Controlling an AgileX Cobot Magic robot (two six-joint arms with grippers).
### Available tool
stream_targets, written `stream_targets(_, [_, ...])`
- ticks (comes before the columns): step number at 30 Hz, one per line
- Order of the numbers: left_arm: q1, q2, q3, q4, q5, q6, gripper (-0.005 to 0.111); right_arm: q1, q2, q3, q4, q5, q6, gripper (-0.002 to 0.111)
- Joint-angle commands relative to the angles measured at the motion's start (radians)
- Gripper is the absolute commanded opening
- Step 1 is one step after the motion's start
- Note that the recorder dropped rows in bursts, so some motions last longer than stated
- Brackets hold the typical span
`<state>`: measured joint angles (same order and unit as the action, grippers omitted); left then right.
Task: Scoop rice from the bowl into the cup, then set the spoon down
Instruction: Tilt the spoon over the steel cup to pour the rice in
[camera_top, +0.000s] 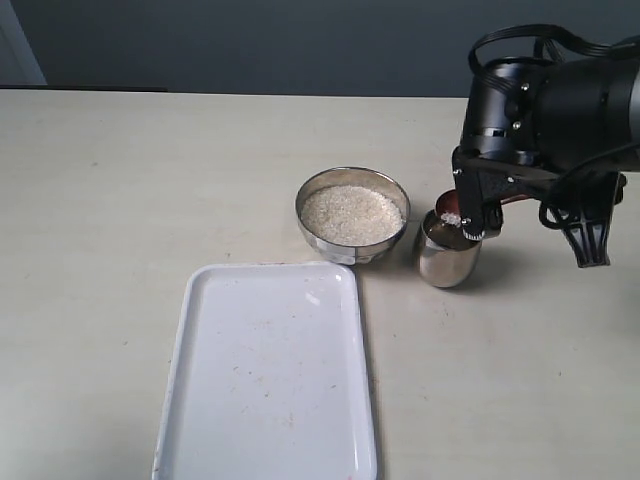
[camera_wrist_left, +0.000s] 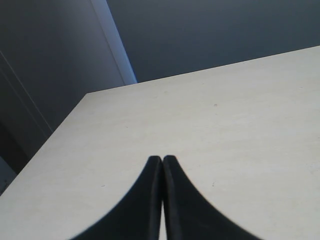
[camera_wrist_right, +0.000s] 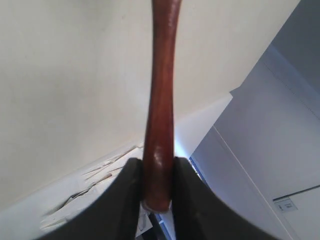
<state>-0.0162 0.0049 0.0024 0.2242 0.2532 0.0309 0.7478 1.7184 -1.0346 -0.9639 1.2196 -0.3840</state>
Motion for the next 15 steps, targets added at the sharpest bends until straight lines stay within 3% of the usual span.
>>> stream_targets(1, [-0.007,-0.005,-0.002,0.0,-0.011,-0.005,0.001,0.002,0.002,0.004,-0.063,0.002,0.004,0.0])
stream_targets(15, [-0.007,-0.005,-0.002,0.0,-0.011,-0.005,0.001,0.021,0.002,0.007,-0.07,0.002,0.004,0.0])
